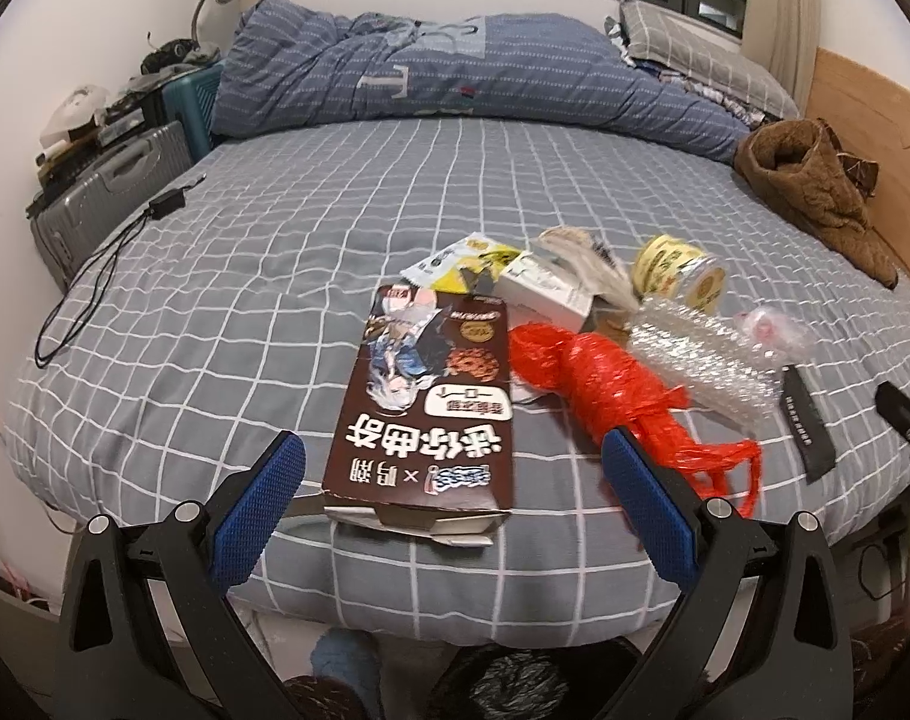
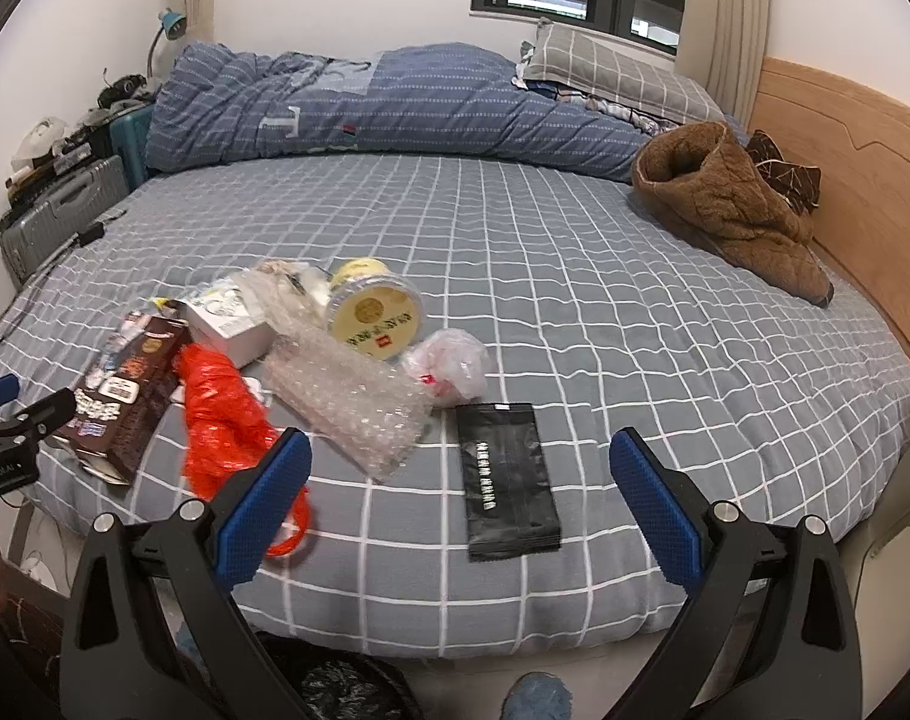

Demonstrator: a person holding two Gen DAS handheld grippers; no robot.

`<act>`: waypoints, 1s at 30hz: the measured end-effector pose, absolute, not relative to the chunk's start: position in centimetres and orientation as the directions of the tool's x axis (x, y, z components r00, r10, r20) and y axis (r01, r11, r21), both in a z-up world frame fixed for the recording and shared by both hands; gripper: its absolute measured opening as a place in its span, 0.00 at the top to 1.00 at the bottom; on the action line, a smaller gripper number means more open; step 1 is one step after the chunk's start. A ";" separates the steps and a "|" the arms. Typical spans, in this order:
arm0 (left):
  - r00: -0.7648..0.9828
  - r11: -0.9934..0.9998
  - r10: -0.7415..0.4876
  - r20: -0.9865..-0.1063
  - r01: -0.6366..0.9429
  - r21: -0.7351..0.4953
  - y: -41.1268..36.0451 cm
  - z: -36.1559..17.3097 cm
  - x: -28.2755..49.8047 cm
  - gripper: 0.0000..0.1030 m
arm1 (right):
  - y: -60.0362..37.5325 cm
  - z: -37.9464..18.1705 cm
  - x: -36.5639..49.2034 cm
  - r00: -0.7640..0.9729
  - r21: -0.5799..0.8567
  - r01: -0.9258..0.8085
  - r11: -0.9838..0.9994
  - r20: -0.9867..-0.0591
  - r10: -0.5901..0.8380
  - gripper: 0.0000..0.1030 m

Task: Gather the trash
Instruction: 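Grasp the brown snack box with the left tool while the right tool grasps the black sachet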

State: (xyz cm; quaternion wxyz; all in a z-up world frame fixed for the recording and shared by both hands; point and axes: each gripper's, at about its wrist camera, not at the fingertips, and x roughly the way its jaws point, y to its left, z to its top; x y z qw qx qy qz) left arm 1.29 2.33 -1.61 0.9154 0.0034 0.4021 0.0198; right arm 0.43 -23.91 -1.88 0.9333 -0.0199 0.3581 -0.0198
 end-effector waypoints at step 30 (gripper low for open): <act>0.534 0.998 0.064 -0.843 -0.033 0.055 4.0 -9.1 9.2 0.07 | -27.8 -12.4 8.7 0.542 -0.014 0.050 0.999 -0.839 -0.039 0.16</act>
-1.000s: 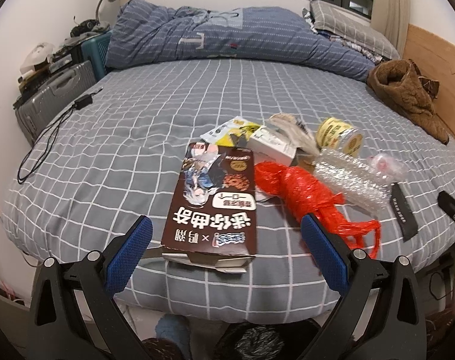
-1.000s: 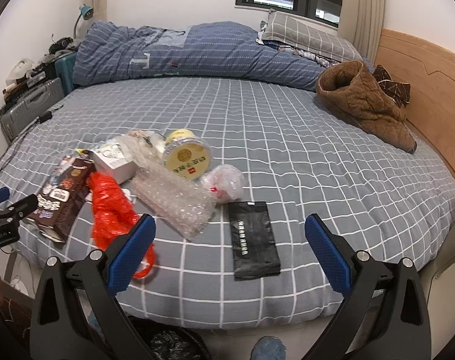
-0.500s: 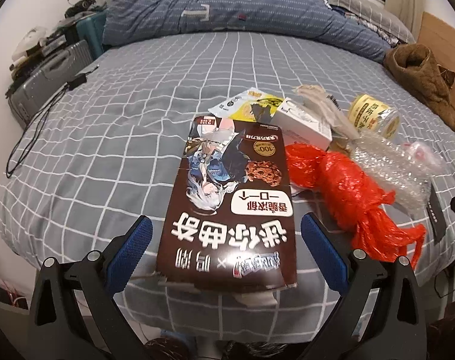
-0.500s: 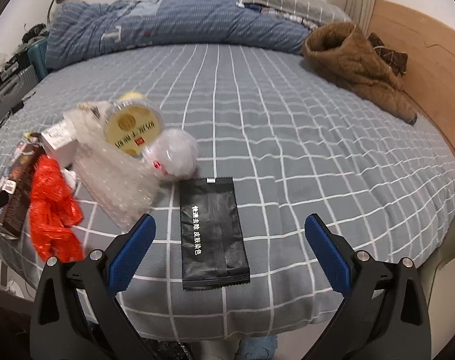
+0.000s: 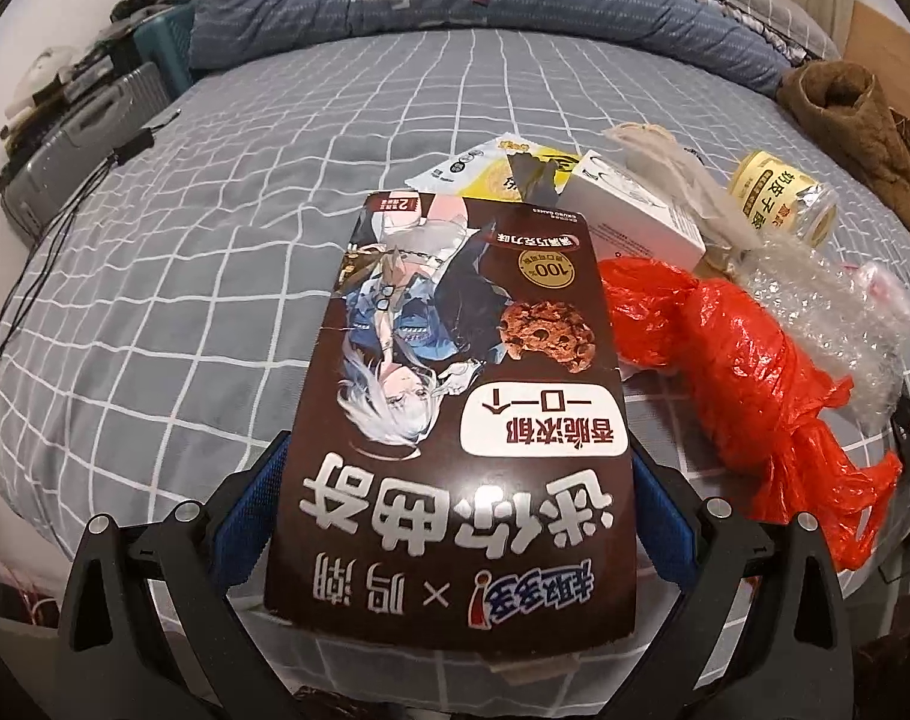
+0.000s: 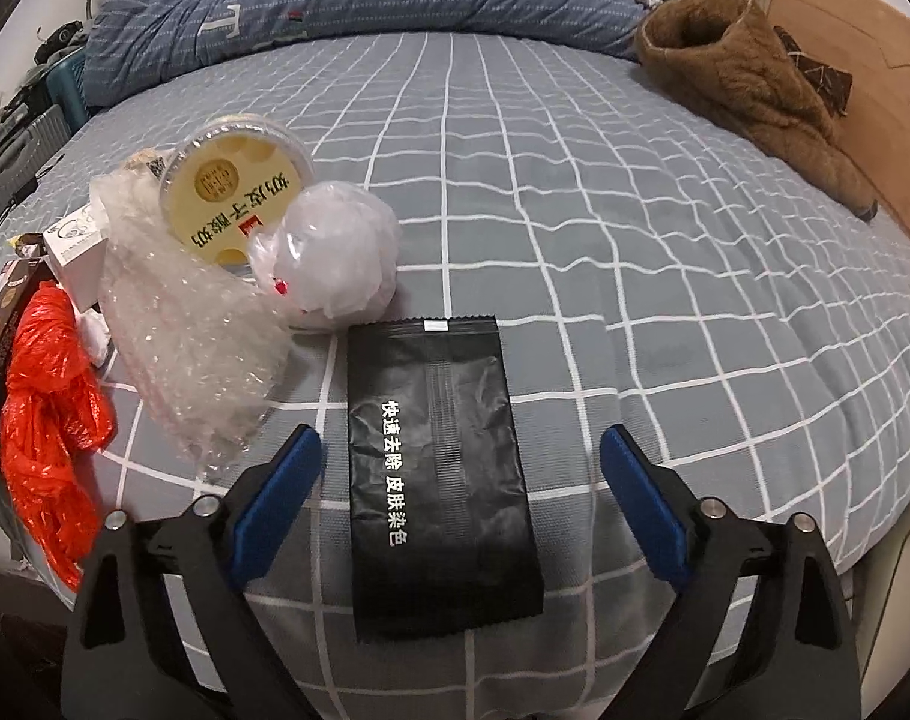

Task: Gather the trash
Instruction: 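Grasp the brown snack box with the left tool while the right tool grasps the black sachet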

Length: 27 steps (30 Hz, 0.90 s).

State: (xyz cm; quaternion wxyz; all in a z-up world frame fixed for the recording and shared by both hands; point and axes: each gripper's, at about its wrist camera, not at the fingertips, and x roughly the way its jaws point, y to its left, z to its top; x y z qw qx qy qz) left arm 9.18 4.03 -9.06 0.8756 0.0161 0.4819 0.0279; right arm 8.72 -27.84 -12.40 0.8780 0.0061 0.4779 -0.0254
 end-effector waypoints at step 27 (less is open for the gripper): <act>0.571 0.995 0.095 -0.815 -0.044 0.086 3.3 -8.1 7.9 0.13 | -27.4 -12.2 8.7 0.465 0.005 0.015 1.000 -0.885 -0.003 0.63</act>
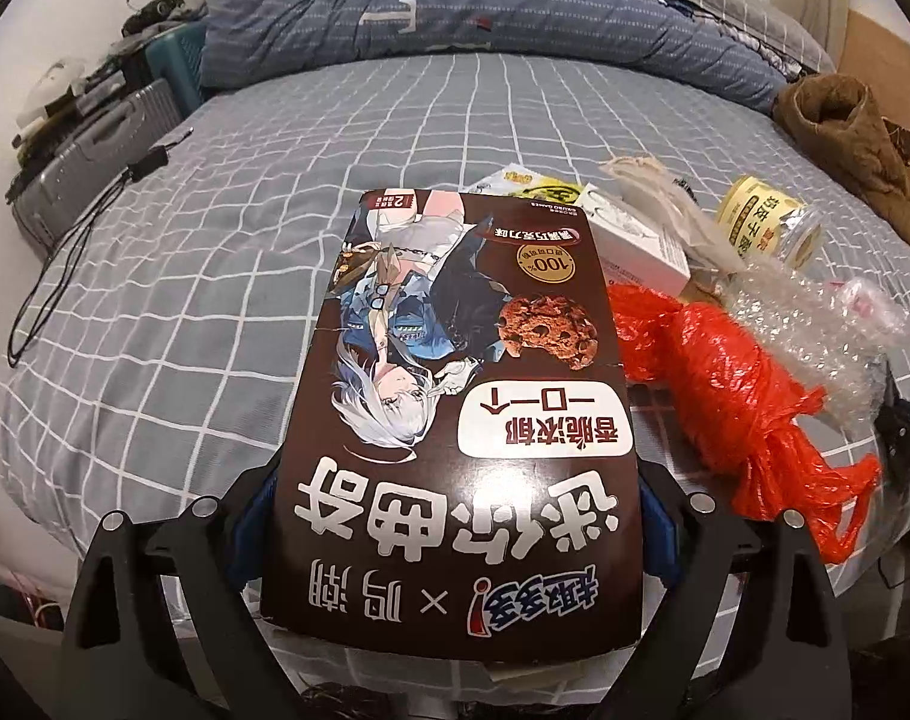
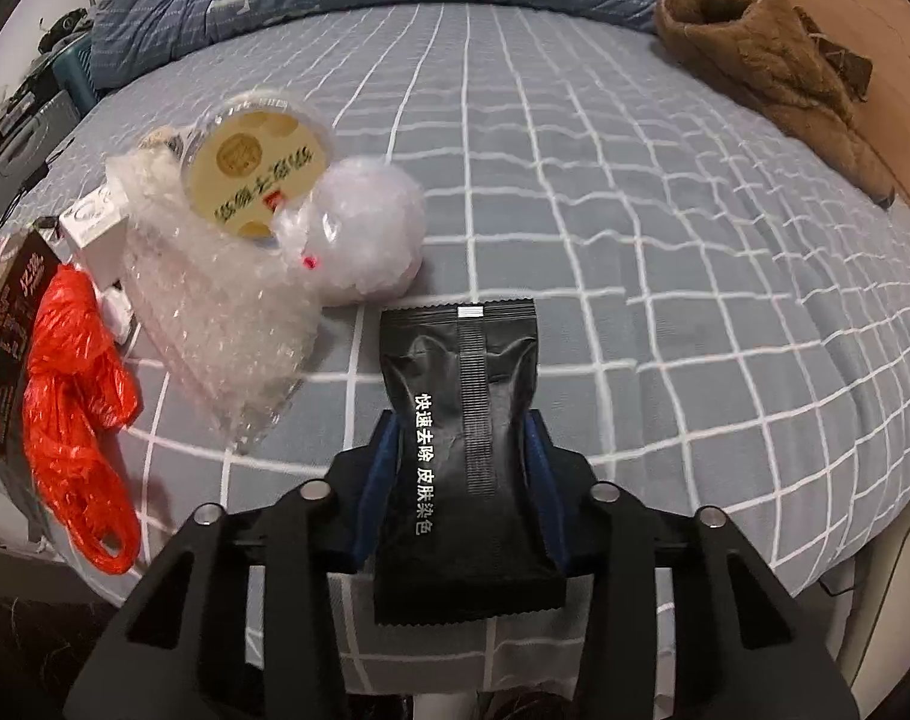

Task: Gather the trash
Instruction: 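Grasp the brown snack box with the left tool while the right tool grasps the black sachet, then lift the box and sachet and carry both toward the floor bin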

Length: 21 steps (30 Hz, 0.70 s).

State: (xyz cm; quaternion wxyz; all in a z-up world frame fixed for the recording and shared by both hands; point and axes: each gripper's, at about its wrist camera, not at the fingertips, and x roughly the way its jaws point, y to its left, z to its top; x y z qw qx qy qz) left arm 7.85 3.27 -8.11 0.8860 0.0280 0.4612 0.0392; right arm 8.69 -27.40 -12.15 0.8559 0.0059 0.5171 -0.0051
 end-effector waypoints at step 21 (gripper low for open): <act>0.643 0.998 0.059 -0.764 -0.040 0.044 4.0 -4.8 2.9 0.13 | -24.5 -7.7 3.0 0.589 0.023 0.016 1.000 -0.808 0.009 0.77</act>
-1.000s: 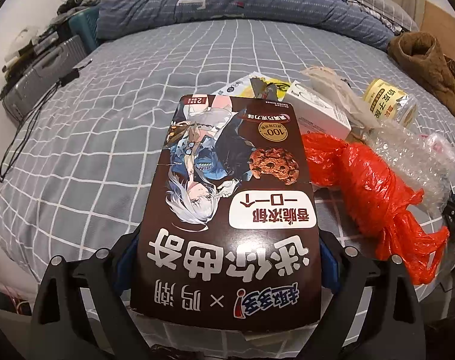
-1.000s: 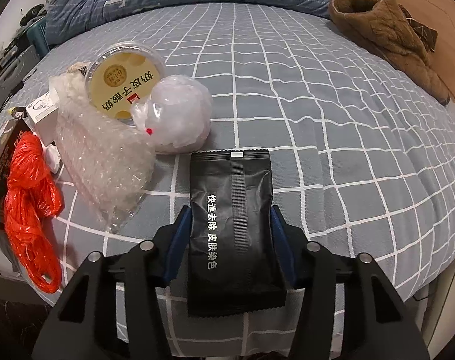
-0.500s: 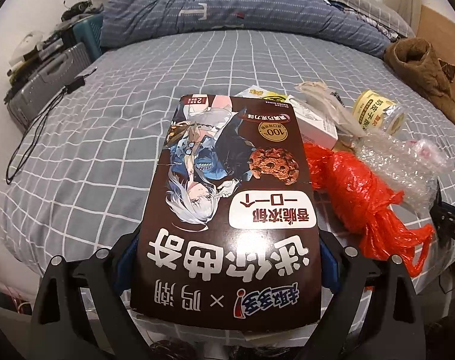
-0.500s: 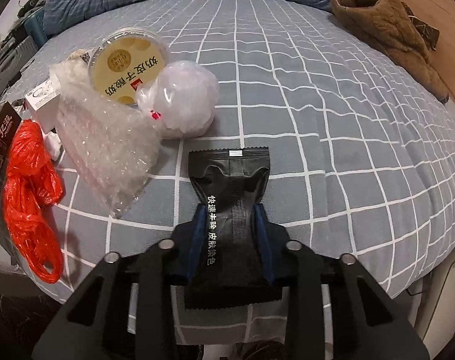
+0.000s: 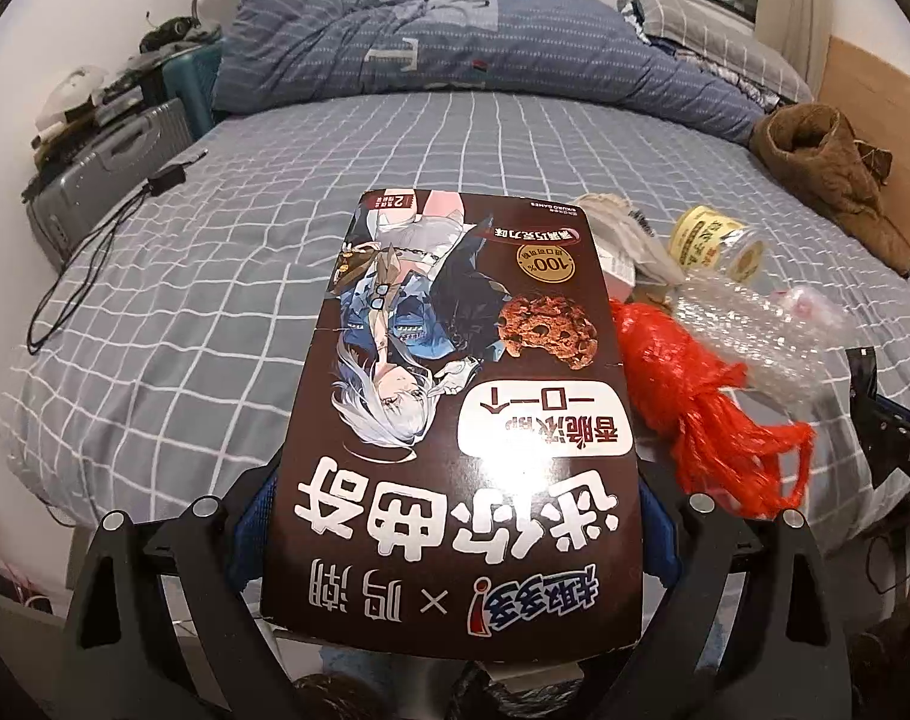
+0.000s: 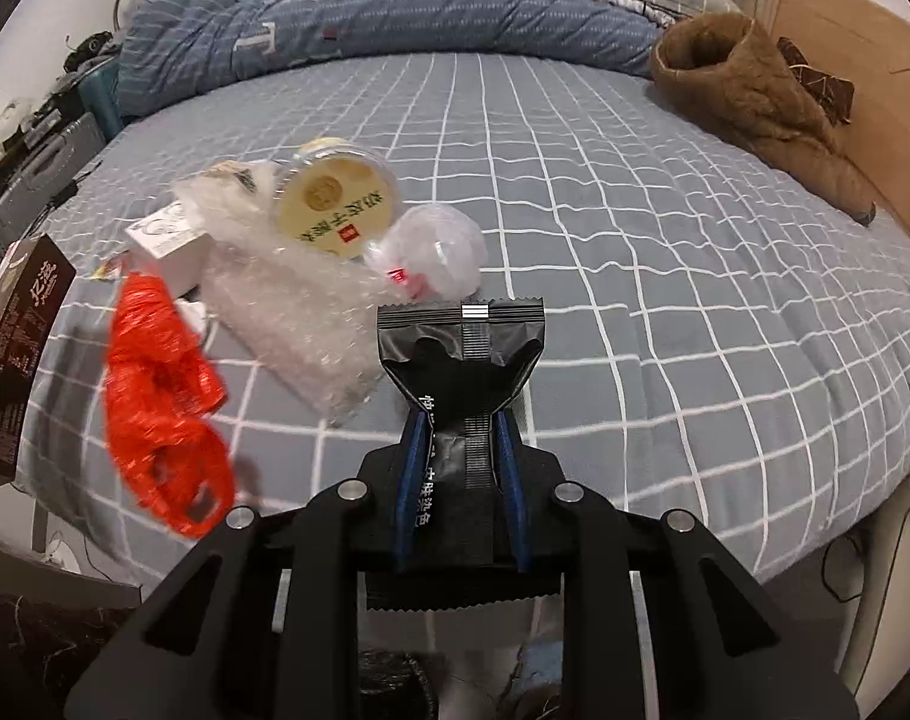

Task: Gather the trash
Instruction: 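Lift the box and sachet and carry both toward the floor bin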

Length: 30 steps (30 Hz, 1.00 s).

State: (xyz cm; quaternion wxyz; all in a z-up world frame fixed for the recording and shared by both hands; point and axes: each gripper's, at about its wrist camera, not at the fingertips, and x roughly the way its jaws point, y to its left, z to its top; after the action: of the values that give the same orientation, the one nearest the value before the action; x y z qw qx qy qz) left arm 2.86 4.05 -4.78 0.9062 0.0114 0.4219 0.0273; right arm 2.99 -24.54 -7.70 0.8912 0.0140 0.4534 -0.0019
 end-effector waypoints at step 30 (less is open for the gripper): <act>0.667 0.999 0.027 -0.744 -0.041 0.000 1.7 1.8 -9.9 0.13 | -21.5 0.4 -10.1 0.658 0.053 -0.067 0.996 -0.749 0.084 0.77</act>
State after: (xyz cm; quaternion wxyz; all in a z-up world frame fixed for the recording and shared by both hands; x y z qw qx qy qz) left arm -9.93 1.68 1.82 0.9130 -0.0083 0.4075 0.0186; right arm -10.09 -21.48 0.40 0.9103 0.0105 0.4116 0.0415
